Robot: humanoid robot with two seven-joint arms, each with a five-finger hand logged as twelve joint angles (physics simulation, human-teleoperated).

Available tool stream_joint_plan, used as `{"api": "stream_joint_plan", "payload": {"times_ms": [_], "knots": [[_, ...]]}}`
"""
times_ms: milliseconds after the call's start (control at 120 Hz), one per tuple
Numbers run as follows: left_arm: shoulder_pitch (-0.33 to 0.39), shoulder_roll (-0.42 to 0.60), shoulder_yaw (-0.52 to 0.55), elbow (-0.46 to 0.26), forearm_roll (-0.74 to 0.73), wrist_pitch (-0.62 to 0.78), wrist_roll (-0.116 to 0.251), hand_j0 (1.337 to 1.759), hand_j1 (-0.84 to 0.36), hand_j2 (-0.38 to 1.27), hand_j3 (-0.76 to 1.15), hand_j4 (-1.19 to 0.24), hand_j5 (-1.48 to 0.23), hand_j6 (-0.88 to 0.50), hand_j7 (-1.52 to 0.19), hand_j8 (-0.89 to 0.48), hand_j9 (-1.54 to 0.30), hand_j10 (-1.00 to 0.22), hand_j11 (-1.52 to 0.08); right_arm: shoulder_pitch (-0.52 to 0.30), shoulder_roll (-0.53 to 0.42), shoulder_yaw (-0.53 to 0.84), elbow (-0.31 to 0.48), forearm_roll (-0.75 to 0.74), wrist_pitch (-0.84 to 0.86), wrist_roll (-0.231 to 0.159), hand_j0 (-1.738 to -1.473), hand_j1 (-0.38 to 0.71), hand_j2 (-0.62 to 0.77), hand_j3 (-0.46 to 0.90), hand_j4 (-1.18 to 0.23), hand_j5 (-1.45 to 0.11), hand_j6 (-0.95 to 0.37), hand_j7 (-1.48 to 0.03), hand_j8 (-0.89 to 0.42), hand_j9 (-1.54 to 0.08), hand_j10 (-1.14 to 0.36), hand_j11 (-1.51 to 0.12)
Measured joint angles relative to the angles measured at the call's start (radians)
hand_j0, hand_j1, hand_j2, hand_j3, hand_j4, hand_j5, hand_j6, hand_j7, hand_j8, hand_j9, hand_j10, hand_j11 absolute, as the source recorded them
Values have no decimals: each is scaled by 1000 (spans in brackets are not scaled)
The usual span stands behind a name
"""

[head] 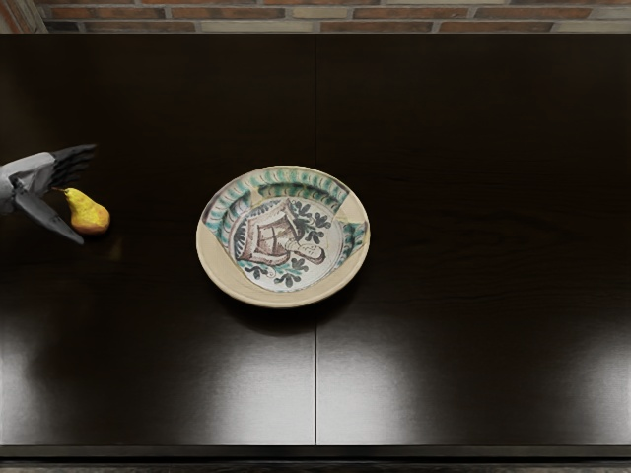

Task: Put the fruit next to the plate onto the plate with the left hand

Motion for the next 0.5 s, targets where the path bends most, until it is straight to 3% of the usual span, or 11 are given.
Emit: {"api": "stream_joint_plan", "payload": {"times_ms": [500], "knots": [[23, -2, -4, -8, -5, 0, -4, 1658, 347, 3, 0, -6, -3, -7, -3, -6, -3, -5, -2, 0, 0, 0, 0, 0, 0, 0, -1658, -320, -5, 0, -24, -31, -24, -31, -24, -31, -24, -31]]}}
